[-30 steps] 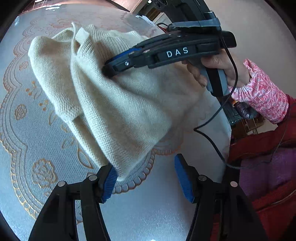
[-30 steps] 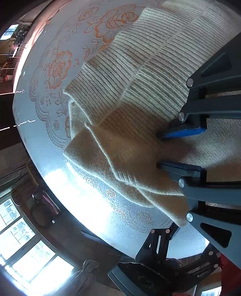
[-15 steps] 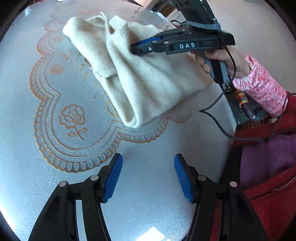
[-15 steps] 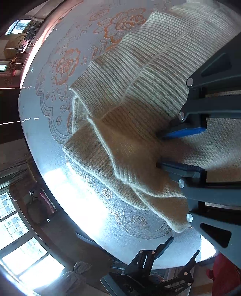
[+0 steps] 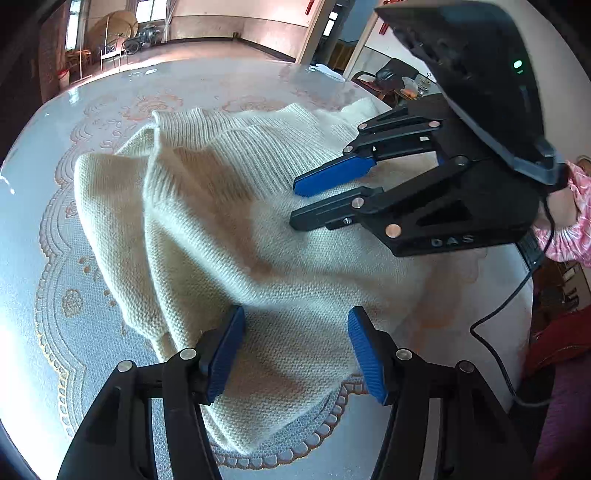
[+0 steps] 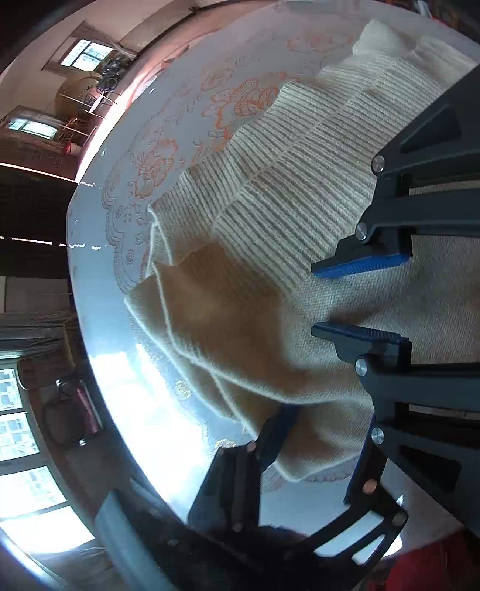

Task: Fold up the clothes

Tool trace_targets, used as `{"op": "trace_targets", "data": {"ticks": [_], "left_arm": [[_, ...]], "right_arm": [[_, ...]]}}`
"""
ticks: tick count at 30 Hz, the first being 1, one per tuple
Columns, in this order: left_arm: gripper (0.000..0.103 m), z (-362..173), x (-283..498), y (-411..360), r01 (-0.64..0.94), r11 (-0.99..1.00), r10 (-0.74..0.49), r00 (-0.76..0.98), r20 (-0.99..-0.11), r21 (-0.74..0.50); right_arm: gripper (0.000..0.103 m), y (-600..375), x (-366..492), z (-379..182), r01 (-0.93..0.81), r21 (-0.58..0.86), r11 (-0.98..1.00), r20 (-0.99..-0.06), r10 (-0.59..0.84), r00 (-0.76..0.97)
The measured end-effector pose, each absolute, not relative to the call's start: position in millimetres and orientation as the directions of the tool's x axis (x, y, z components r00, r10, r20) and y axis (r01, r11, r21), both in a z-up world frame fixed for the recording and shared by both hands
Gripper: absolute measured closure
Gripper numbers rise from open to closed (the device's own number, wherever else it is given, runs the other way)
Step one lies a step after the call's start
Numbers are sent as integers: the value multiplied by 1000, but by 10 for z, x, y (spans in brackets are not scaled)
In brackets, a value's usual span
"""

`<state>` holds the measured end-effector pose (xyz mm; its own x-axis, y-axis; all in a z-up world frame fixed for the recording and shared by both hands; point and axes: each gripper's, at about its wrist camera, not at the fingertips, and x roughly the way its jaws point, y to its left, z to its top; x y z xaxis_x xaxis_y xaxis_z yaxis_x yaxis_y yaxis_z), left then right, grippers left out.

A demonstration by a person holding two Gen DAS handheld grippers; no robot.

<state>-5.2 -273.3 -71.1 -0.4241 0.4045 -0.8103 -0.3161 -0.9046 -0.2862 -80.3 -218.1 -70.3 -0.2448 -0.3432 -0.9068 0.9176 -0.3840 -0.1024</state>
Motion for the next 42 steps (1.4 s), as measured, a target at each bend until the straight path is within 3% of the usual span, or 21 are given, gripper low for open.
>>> {"op": "trace_targets", "data": {"ticks": [2,7,11,17,23,27,30,35,39,42], "left_arm": [[43,-716,59,-2792,-307,-914,386,-451,-805,-266],[43,-715,287,-2937,-256,-927,368,-490,-790,-273],[43,-718,348,-2958,-235,-935,351,-516,-781,-266],[43,-725,354,-2970,-224,-948,315,-539,-781,-228],[43,-718,321,-2996,-216,-957,282,-546,-789,-193],[43,-608,299,-3100,-202,-949,313,-541,-780,-241],[43,-367,257,-3212,-199,-929,366,-613,-700,-312],[43,-135,-81,-2770,-244,-935,353,-677,-645,-256],[43,-327,-387,-2519,-250,-953,296,-649,-701,-171],[43,-664,-642,-2249,-188,-979,177,-609,-773,-75]], "right_arm": [[80,-2129,-899,-717,900,-176,-399,-892,-322,-317],[80,-1940,-1259,-542,832,3,-555,-879,-398,-262],[78,-2278,-1097,-405,914,29,-405,-848,-494,-192],[79,-2802,-1053,-750,972,-101,-213,-907,-382,-178],[78,-2776,-1837,-814,869,16,-494,-894,-396,-208],[77,-2442,-1867,-606,822,85,-564,-862,-455,-224],[76,-2032,-1594,-523,821,80,-565,-850,-468,-240],[76,-1348,-1139,-384,820,71,-568,-830,-489,-267],[76,-858,-1063,-548,790,48,-611,-855,-434,-284],[75,-492,-1273,-702,754,40,-656,-866,-399,-301]]}}
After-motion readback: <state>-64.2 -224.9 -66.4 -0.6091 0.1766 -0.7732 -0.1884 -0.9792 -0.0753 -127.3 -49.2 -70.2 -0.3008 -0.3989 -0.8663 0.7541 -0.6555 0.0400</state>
